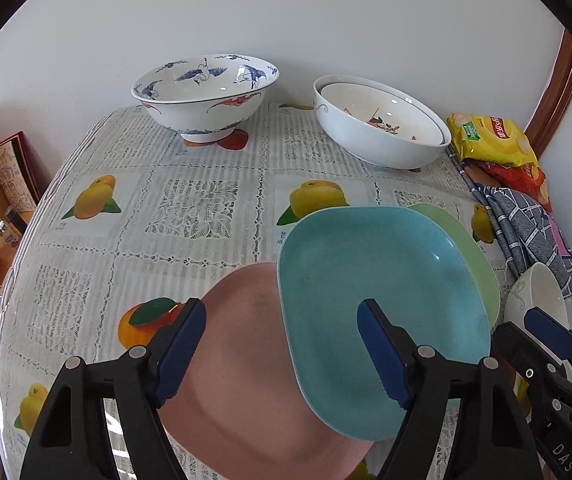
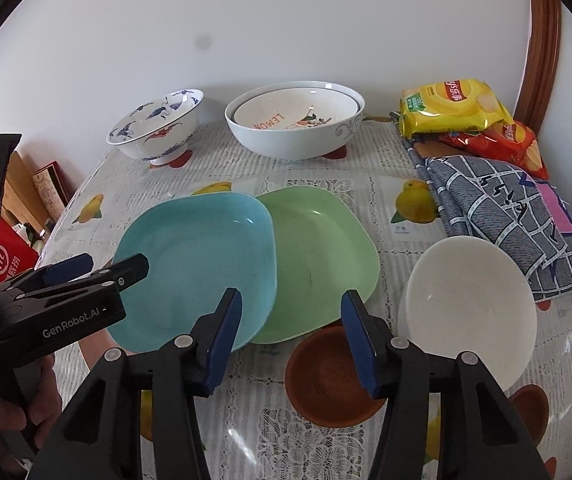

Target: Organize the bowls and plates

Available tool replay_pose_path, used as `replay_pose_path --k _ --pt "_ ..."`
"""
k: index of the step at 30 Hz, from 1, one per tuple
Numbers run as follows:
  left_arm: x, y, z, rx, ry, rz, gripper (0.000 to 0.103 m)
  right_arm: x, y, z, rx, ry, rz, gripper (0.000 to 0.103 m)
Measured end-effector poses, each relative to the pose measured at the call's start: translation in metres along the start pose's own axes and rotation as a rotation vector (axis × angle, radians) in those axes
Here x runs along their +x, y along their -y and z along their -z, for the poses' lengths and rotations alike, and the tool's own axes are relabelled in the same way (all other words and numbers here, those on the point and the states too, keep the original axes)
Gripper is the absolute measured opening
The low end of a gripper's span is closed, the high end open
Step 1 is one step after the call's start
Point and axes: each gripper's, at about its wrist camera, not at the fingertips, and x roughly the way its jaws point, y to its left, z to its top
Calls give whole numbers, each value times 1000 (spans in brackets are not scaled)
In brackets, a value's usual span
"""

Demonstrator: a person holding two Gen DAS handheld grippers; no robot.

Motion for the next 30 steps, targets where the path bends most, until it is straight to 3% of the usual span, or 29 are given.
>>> replay_pose_path --k 4,12,16,20,24,30 --pt "11 -2 -2 -2 -9 0 70 12 -8 -4 -32 -3 5 51" --pt "27 -4 -4 -19 -19 26 57 37 -13 -8 -60 -33 3 40" --pt "28 -3 -3 -12 -15 52 46 45 -12 -7 -61 -50 -10 24" --pt "25 0 -3 -2 -5 82 26 49 -11 -5 -46 -57 -33 10" --pt "21 0 -1 -8 0 87 18 44 -12 -4 -41 -37 -26 8" --pt "1 -1 3 -10 30 106 16 26 -11 -3 -14 -18 -39 8"
